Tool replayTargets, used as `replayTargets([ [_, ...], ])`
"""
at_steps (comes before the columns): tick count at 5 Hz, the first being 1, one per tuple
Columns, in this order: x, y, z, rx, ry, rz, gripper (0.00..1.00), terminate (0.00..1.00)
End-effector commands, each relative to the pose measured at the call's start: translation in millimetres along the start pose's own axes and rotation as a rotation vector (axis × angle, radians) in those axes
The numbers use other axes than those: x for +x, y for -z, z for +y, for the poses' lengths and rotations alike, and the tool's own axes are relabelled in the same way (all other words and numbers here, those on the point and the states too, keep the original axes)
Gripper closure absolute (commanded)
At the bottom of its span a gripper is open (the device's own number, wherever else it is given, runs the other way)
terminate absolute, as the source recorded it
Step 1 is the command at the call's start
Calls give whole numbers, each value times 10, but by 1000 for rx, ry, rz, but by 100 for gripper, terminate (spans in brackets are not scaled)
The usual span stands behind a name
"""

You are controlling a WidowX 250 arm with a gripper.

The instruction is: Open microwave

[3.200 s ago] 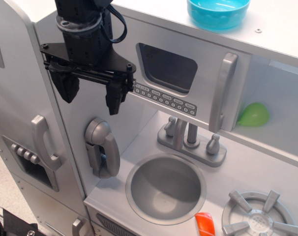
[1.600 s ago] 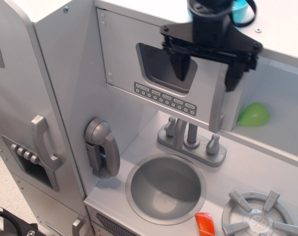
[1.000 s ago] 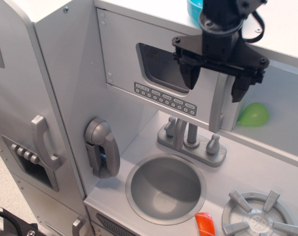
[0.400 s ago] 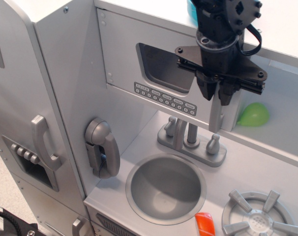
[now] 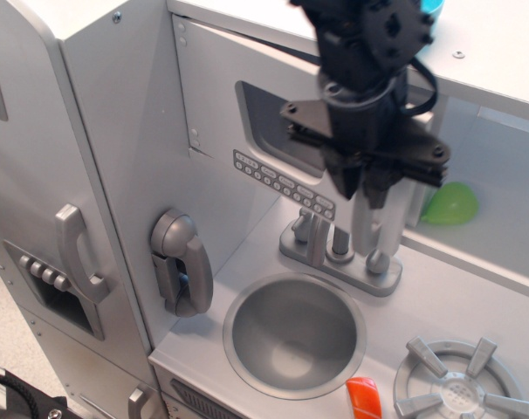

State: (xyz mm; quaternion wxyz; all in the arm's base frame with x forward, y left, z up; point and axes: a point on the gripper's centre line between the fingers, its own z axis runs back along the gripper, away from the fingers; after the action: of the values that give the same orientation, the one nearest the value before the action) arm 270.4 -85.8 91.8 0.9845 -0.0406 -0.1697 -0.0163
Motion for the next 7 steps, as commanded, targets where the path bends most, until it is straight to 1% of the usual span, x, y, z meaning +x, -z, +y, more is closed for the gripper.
replayTargets([
  [1, -308, -272, 150, 4, 11, 44, 0, 0],
  [2, -485, -329, 156, 25, 76, 187, 0, 0],
  [3, -457, -353, -89, 35, 66, 227, 0, 0],
  [4, -334, -337, -469, 7, 38, 311, 0, 0],
  [5, -231, -324, -747, -22, 43, 279, 0, 0],
  [6, -146, -364, -895, -73, 27, 294, 0, 0],
  [7, 24, -357, -816, -55, 24, 195, 0, 0],
])
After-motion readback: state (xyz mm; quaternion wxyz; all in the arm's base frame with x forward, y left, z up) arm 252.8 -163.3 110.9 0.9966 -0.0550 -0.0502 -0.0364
